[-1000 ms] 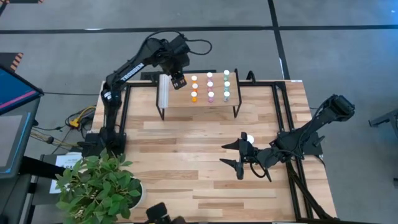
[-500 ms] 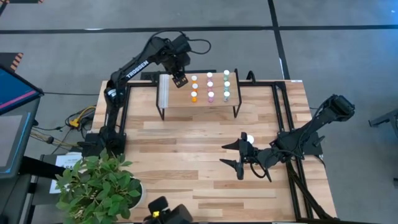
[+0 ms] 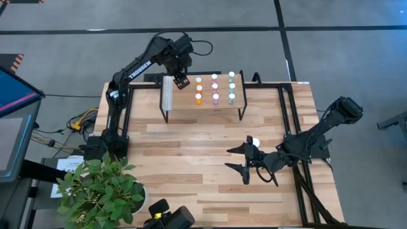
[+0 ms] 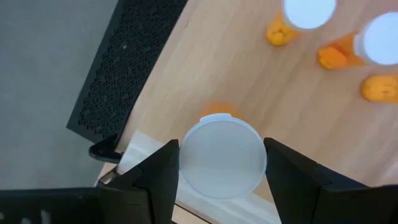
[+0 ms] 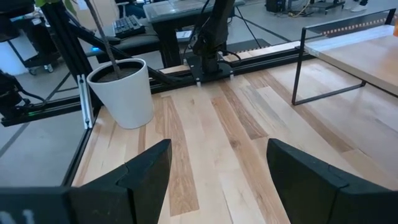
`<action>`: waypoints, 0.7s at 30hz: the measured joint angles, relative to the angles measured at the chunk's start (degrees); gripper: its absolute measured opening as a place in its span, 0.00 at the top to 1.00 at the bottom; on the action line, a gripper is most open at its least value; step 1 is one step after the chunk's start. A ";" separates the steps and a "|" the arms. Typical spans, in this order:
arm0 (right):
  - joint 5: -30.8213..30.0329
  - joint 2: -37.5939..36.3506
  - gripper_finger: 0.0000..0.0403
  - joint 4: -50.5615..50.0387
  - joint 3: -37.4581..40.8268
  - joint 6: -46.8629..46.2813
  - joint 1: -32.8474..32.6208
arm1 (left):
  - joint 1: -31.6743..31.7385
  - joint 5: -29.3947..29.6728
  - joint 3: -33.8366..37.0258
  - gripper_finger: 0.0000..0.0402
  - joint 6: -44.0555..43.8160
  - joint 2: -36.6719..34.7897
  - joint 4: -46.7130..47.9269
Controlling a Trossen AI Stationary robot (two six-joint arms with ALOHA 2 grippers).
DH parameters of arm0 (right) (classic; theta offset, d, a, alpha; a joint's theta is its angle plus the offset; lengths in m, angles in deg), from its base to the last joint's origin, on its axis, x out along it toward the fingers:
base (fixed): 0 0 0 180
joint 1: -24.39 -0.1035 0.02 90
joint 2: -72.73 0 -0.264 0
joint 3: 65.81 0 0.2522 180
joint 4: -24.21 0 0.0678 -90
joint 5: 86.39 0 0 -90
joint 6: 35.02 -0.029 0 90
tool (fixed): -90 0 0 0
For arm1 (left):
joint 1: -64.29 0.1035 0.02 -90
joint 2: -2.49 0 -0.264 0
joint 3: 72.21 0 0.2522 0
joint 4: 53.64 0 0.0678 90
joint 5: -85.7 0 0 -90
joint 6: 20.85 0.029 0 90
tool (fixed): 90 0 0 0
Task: Pick and place medicine bottles onto shelf by color
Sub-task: Put the top large orange pill bottle on the shelf
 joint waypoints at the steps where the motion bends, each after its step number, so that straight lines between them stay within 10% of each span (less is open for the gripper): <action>1: 0.00 0.00 0.29 -0.01 0.00 -0.12 0.00 | 0.02 0.08 0.00 0.53 0.17 0.00 -0.27; 21: 0.04 0.00 0.29 -0.20 0.00 -0.24 -0.71 | 0.78 0.54 4.54 0.53 0.96 -0.35 -2.03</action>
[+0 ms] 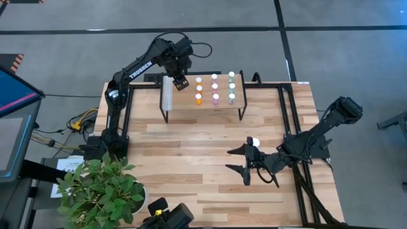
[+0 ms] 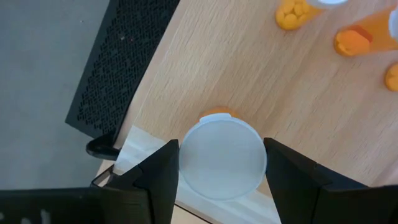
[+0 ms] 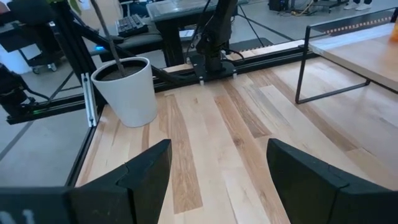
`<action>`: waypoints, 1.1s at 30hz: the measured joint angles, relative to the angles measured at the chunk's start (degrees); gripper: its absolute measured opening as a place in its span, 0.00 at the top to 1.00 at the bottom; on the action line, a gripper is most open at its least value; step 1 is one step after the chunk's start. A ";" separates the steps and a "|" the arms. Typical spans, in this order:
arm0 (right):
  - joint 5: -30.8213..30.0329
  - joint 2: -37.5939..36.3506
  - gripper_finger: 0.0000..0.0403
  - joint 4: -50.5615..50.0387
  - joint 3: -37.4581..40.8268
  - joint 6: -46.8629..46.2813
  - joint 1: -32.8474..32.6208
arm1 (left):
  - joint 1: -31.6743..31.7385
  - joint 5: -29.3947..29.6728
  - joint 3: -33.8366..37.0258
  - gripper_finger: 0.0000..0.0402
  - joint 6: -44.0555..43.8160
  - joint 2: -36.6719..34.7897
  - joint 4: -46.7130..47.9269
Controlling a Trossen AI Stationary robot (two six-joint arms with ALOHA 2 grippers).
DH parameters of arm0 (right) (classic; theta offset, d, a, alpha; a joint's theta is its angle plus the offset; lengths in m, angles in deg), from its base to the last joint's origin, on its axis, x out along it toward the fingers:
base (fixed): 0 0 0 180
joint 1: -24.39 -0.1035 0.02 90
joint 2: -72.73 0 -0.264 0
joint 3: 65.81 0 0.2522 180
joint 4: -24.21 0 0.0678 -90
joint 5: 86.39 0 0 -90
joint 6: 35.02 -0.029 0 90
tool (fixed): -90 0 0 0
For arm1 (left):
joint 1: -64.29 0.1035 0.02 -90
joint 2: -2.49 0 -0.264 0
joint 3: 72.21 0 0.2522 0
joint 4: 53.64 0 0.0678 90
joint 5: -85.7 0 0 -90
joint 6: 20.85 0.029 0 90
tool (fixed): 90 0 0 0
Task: Pick and place medicine bottles onto shelf by color
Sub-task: Put the top large orange pill bottle on the shelf
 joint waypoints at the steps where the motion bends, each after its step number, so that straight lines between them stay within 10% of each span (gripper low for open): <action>1: 0.00 0.00 0.29 0.00 0.00 0.00 0.12 | 0.00 0.02 0.01 0.53 0.00 0.00 0.08; 33: -0.04 0.00 0.29 0.04 0.00 0.61 0.10 | 0.14 2.45 0.17 0.40 -1.33 -1.45 1.03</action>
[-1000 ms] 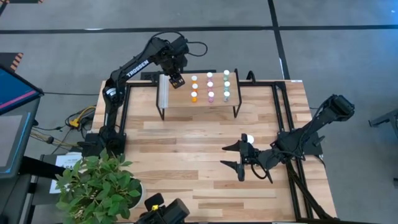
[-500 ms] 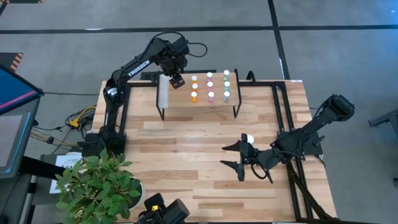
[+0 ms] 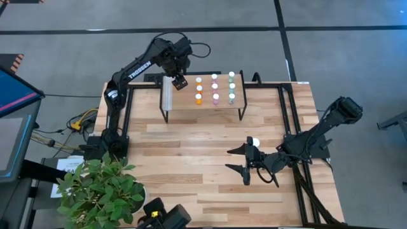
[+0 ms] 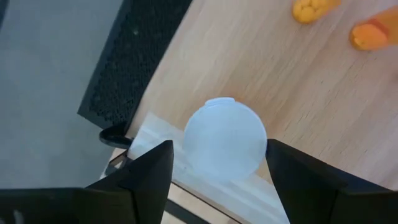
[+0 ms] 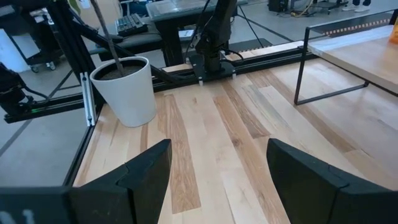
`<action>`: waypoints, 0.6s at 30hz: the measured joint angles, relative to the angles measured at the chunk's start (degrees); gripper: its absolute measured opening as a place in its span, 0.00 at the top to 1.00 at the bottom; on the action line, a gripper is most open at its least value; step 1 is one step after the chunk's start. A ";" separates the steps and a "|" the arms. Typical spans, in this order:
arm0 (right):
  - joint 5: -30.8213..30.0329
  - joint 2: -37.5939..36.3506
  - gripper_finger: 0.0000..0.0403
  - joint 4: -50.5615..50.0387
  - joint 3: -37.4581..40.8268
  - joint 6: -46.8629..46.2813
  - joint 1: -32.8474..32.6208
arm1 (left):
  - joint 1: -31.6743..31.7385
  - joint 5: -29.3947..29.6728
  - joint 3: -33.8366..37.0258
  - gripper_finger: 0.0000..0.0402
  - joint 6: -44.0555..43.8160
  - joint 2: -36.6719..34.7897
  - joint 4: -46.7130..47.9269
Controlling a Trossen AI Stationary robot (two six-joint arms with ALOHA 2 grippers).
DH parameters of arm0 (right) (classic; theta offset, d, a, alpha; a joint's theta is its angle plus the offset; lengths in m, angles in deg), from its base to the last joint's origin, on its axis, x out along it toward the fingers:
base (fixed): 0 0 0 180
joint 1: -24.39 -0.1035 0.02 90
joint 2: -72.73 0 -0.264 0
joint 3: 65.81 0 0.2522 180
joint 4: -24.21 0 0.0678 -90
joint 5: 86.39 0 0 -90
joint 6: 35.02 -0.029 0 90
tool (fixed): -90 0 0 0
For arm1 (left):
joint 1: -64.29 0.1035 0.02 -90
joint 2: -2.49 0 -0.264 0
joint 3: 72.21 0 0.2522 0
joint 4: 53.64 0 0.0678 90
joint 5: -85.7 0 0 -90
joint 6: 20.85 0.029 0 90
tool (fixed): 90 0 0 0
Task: Pick and place medicine bottles onto shelf by color
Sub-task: Put the top large orange pill bottle on the shelf, then align the large orange pill bottle with the other large orange pill bottle on the shelf
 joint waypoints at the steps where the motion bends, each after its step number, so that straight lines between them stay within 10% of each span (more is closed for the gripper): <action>1: 0.00 0.00 0.29 -0.02 0.00 0.00 0.00 | 0.02 0.08 0.00 0.40 0.00 -0.47 -0.21; 18: -9.89 -0.51 0.29 0.18 0.00 5.32 -3.93 | -7.04 -3.04 -0.07 0.37 -1.54 -21.80 -10.31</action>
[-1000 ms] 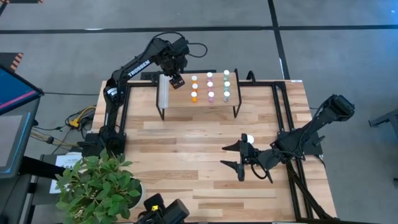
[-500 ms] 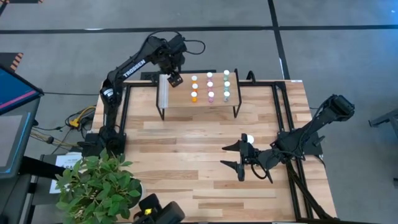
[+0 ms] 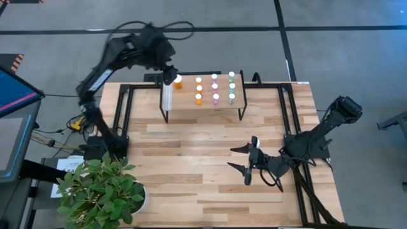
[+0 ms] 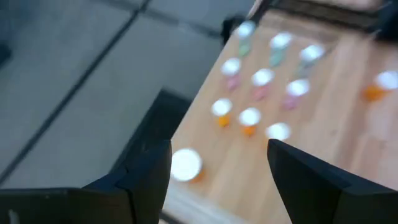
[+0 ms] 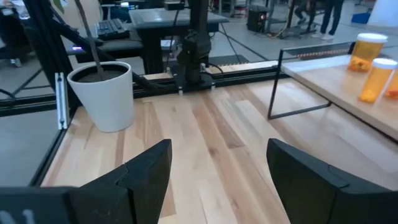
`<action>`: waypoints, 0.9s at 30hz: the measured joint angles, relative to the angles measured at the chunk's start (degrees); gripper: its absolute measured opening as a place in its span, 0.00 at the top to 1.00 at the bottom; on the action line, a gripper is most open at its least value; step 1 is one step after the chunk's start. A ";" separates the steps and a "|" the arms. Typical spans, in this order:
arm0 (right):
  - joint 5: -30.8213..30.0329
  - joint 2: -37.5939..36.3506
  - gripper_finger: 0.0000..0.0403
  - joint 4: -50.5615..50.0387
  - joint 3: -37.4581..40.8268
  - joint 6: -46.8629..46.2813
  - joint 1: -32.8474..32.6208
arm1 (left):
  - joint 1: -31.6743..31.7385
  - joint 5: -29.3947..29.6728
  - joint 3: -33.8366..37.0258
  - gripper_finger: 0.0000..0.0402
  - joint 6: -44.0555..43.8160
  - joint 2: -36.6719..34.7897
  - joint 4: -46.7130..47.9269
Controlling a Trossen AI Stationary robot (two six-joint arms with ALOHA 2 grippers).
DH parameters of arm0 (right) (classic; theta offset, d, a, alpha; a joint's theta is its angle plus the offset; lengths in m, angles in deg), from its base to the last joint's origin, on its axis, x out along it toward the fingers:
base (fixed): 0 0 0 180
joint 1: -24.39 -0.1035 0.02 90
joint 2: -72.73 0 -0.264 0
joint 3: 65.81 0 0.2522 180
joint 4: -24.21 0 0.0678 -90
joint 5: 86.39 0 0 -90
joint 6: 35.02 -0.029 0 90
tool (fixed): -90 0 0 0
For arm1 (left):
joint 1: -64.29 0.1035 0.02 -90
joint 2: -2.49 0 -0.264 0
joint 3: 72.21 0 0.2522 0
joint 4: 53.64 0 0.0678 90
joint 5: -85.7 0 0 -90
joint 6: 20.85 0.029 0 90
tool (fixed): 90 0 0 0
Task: Pick and place medicine bottles onto shelf by color
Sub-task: Align the large orange pill bottle with the other large orange pill bottle on the shelf
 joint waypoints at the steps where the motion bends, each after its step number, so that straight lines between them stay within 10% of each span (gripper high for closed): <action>1: -0.76 -0.29 0.29 -0.09 0.00 0.10 -0.64 | -1.38 -0.01 0.00 0.37 -0.03 -1.61 -0.39; 11: -10.38 -8.51 0.29 -12.25 0.00 -9.03 -10.61 | -14.02 5.36 2.59 0.37 -1.50 -13.66 -2.09; 22: -7.34 -6.92 0.29 -18.46 0.00 -15.57 -16.68 | -21.80 5.56 32.02 0.37 -2.35 -32.72 -26.48; 27: -8.49 -6.98 0.29 -33.26 -0.02 -34.56 -14.81 | -26.94 5.57 48.22 0.37 -2.78 -42.93 -41.12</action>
